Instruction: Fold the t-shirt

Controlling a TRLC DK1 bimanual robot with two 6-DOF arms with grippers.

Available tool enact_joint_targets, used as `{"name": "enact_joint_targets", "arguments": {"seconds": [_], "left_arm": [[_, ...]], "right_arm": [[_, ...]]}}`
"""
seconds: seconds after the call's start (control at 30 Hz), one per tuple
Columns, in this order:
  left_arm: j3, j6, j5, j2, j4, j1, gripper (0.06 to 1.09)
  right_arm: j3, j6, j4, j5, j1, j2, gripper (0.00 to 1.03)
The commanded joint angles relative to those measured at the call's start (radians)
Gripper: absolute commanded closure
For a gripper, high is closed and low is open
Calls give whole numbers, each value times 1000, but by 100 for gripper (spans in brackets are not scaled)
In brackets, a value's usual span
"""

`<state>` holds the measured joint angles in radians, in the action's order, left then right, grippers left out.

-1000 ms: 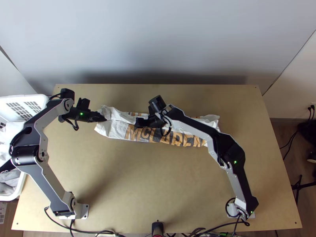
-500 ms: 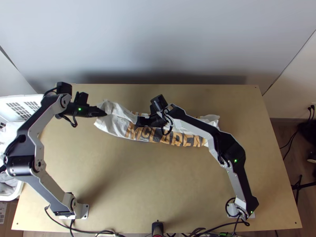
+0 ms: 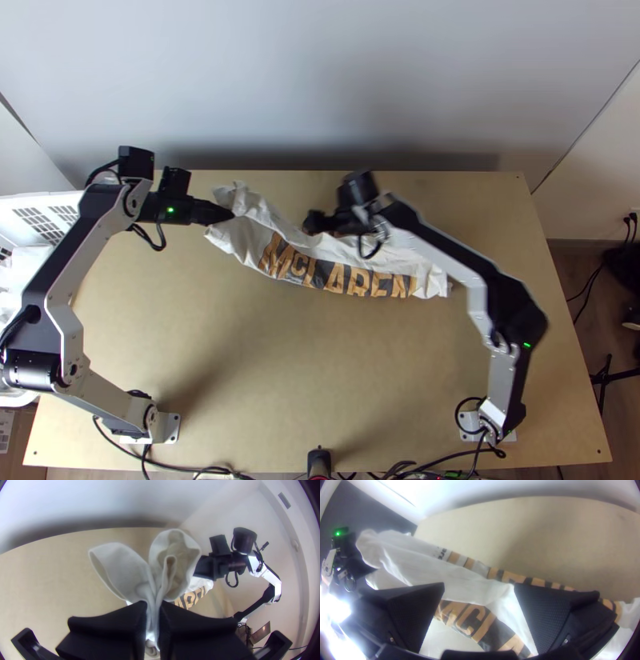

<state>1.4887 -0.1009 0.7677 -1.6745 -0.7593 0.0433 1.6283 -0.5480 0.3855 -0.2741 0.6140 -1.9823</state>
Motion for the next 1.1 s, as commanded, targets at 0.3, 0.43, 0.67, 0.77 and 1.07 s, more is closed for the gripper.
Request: {"name": "enact_joint_targets", "arguments": {"seconds": [0.3,0.43,0.67,0.77,1.07], "left_arm": [[41,122,1,-11,138,233,105],[85,202,1,-56,209,280,105],[173,299,1,-129,305,360,105],[197,325,-1,-163,356,408,105],[309,363,-4,-312,433,544,105]], "right_arm": [[-240,39,-5,69,-171,277,6],[-297,43,-7,76,-200,332,6],[-363,59,-7,79,-253,385,6],[-381,66,-7,92,-264,404,6],[-479,94,-7,108,-355,508,6]]}}
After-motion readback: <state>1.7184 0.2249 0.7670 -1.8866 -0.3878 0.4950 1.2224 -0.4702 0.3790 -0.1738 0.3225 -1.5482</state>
